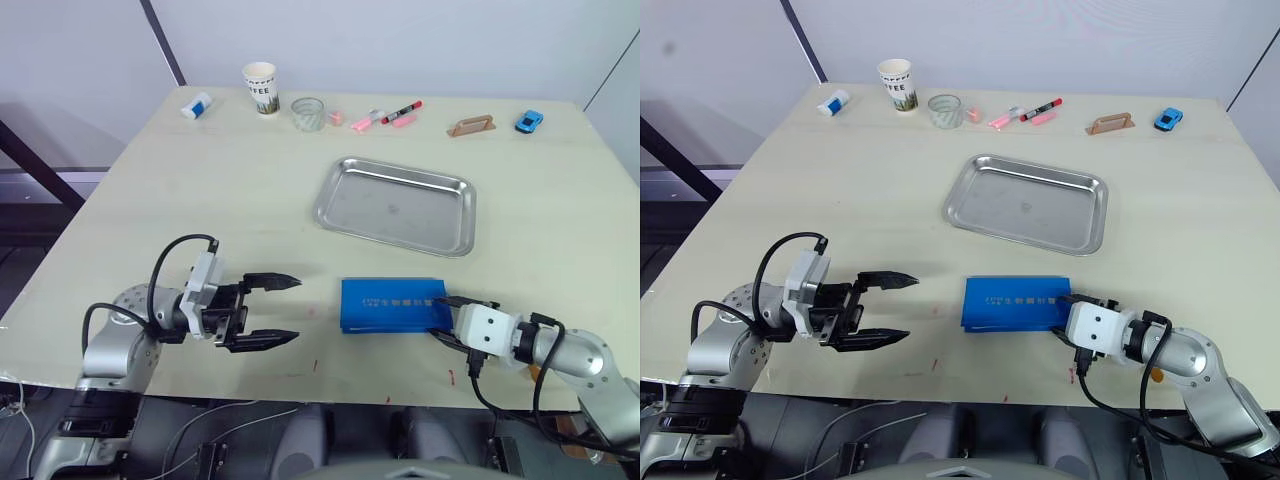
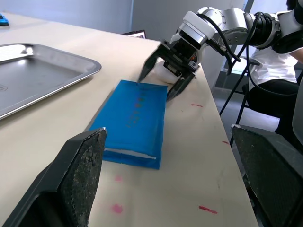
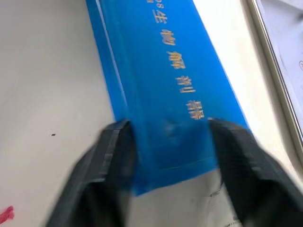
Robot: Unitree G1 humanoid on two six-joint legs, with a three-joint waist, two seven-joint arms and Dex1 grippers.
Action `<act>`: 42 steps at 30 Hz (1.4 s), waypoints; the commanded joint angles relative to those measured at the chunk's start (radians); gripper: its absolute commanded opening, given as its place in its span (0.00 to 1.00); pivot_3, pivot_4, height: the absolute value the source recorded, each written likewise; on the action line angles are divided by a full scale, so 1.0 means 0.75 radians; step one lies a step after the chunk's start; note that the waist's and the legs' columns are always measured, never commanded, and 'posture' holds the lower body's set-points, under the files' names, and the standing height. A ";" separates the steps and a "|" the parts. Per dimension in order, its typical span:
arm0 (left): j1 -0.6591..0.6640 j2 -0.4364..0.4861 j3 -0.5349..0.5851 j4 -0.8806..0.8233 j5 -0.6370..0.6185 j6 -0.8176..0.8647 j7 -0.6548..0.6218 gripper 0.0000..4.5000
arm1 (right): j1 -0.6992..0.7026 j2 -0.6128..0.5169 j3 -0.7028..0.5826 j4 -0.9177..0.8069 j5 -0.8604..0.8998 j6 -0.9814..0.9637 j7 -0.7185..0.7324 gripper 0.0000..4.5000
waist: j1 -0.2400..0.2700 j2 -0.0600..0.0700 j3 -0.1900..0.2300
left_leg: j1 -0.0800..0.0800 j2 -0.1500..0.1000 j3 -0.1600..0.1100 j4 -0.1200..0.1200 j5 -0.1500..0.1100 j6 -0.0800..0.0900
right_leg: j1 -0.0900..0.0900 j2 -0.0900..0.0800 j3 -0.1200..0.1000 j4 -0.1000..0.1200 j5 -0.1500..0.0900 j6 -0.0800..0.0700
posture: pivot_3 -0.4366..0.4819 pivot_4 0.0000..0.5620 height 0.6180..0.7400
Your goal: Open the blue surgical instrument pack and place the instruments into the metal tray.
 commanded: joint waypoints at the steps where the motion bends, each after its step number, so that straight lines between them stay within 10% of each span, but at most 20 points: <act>1: -0.012 -0.007 0.027 -0.003 -0.020 -0.030 -0.038 1.00 | -0.006 -0.002 -0.015 -0.008 0.007 -0.037 0.000 0.23 | 0.000 0.000 0.000 | 0.000 0.000 0.000 0.000 0.000 0.000 | 0.000 0.000 0.000 0.000 0.000 0.000 | 0.48 0.27 1.00; 4: -0.013 -0.020 0.030 0.002 -0.024 -0.052 -0.049 1.00 | -0.008 -0.004 -0.015 -0.001 0.007 -0.040 0.004 0.03 | 0.000 0.000 0.000 | 0.000 0.000 0.000 0.000 0.000 0.000 | 0.000 0.000 0.000 0.000 0.000 0.000 | 0.48 0.27 1.00; 16: -0.019 -0.093 0.053 0.039 -0.079 -0.106 -0.075 1.00 | -0.023 -0.055 -0.074 -0.120 0.140 0.109 0.105 0.03 | 0.001 0.000 0.000 | 0.000 0.000 0.000 0.000 0.000 0.000 | 0.000 0.000 0.000 0.000 0.000 0.000 | 0.48 0.27 1.00; 29: -0.041 -0.120 0.073 0.109 -0.081 -0.068 -0.045 1.00 | -0.463 -0.369 -0.261 -0.451 0.956 1.250 0.259 0.03 | 0.001 0.002 0.003 | -0.001 0.003 -0.003 -0.001 0.000 0.000 | 0.000 -0.003 -0.004 -0.002 0.000 0.000 | 0.48 0.27 1.00; 42: 0.015 -0.138 0.054 0.132 -0.036 -0.143 -0.062 1.00 | -0.846 -0.458 0.025 -0.179 1.063 1.520 0.309 0.03 | -0.003 0.003 0.006 | -0.004 0.001 -0.002 -0.002 0.000 0.000 | -0.003 -0.012 -0.007 -0.003 0.000 0.000 | 0.48 0.27 1.00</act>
